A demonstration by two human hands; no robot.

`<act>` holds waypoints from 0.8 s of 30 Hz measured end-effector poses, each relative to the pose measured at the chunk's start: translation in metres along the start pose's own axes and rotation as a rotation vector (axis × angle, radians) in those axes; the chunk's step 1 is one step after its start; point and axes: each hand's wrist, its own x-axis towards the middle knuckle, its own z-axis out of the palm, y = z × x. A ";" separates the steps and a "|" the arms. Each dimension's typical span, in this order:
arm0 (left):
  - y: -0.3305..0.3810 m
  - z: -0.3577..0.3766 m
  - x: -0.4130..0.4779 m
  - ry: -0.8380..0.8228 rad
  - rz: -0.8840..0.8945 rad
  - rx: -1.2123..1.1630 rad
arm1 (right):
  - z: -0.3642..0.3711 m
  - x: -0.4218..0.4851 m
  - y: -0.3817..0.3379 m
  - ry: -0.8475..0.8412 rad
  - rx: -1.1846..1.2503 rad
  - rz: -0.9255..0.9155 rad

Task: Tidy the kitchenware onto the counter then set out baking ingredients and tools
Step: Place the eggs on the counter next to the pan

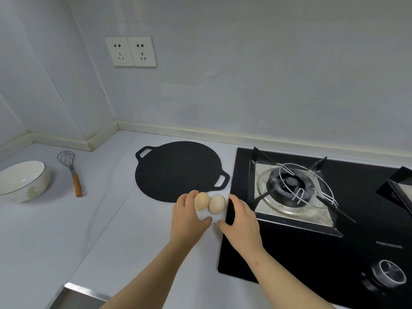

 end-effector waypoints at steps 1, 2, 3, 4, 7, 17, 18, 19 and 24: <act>0.003 0.001 -0.002 0.010 0.011 -0.001 | -0.003 -0.002 0.001 -0.007 0.013 0.003; 0.006 0.001 -0.003 0.019 0.024 0.000 | -0.005 -0.003 0.001 -0.012 0.025 0.008; 0.010 0.001 -0.005 0.022 0.031 0.001 | -0.009 -0.005 0.001 -0.015 0.035 0.011; 0.013 0.003 -0.006 0.027 0.039 0.002 | -0.012 -0.007 0.001 -0.015 0.041 0.010; 0.022 0.007 -0.015 0.017 0.019 -0.035 | -0.020 -0.013 0.005 -0.010 0.056 0.008; 0.068 -0.001 -0.061 -0.066 0.186 -0.190 | -0.050 -0.064 0.023 0.176 0.245 0.126; 0.073 -0.002 -0.064 -0.086 0.205 -0.204 | -0.055 -0.069 0.023 0.200 0.254 0.143; 0.080 -0.006 -0.071 -0.119 0.249 -0.208 | -0.062 -0.082 0.022 0.247 0.273 0.172; 0.121 -0.008 -0.093 -0.235 0.440 -0.194 | -0.101 -0.130 0.028 0.388 0.272 0.227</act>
